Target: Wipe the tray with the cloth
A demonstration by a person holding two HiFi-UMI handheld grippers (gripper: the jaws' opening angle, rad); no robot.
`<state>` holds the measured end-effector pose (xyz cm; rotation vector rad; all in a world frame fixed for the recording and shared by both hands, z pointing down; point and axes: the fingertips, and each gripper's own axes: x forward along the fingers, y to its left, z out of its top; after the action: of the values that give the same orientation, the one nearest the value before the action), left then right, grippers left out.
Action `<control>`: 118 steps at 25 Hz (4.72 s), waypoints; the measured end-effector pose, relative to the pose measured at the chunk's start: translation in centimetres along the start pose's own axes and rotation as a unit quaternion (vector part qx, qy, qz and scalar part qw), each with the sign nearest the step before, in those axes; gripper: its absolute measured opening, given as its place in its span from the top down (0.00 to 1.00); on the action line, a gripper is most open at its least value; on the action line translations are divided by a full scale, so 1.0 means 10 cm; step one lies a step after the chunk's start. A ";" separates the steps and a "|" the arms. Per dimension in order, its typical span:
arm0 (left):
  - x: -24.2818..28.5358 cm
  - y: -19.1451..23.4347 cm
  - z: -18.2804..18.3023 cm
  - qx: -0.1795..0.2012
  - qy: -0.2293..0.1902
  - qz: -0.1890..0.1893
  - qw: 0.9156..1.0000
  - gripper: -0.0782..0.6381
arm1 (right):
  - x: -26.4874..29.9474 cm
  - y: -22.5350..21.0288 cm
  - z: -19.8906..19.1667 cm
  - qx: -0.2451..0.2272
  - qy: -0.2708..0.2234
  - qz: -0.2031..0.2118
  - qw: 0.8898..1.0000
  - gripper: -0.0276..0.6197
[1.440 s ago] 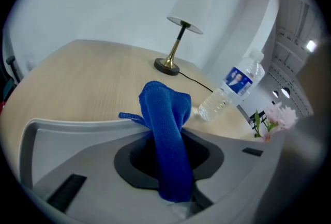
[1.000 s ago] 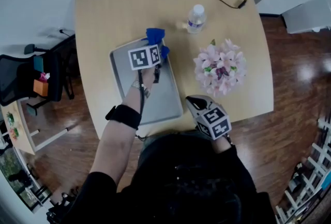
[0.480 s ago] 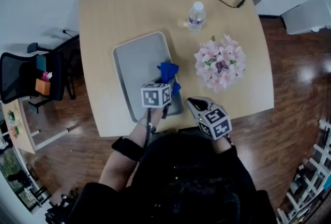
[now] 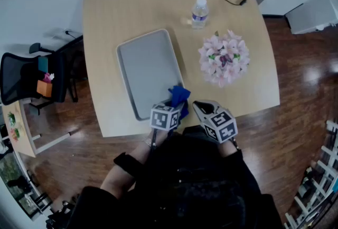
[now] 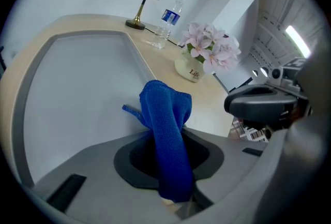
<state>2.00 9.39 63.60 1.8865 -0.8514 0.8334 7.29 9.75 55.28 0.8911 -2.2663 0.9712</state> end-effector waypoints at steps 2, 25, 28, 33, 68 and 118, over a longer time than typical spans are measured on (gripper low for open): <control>-0.01 -0.03 -0.09 0.013 0.008 -0.005 1.000 0.73 | 0.00 0.03 -0.02 0.000 0.000 0.000 1.000 0.93; -0.99 1.00 -0.38 0.023 -0.016 0.043 0.999 0.74 | 0.14 0.42 0.30 -0.032 -0.028 -0.022 0.999 0.93; -1.22 1.26 -0.54 -0.007 -0.027 0.058 0.998 0.74 | 0.22 0.51 0.35 -0.036 -0.031 -0.019 0.999 0.93; -1.20 1.35 -0.70 -0.033 -0.035 0.063 0.997 0.74 | 0.33 0.68 0.44 -0.051 -0.031 -0.013 0.998 0.93; -2.17 1.48 -0.59 -0.064 -0.129 0.069 0.987 0.74 | 0.40 0.78 0.47 -0.043 -0.033 -0.011 0.998 0.93; -1.99 0.75 -0.03 0.083 -0.134 -0.002 0.987 0.89 | 0.48 1.28 0.61 -0.074 -0.044 0.064 0.994 0.95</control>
<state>-14.98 11.32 50.85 2.1816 -0.9642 0.6738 -6.40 10.07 49.21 0.7474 -2.4599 0.8177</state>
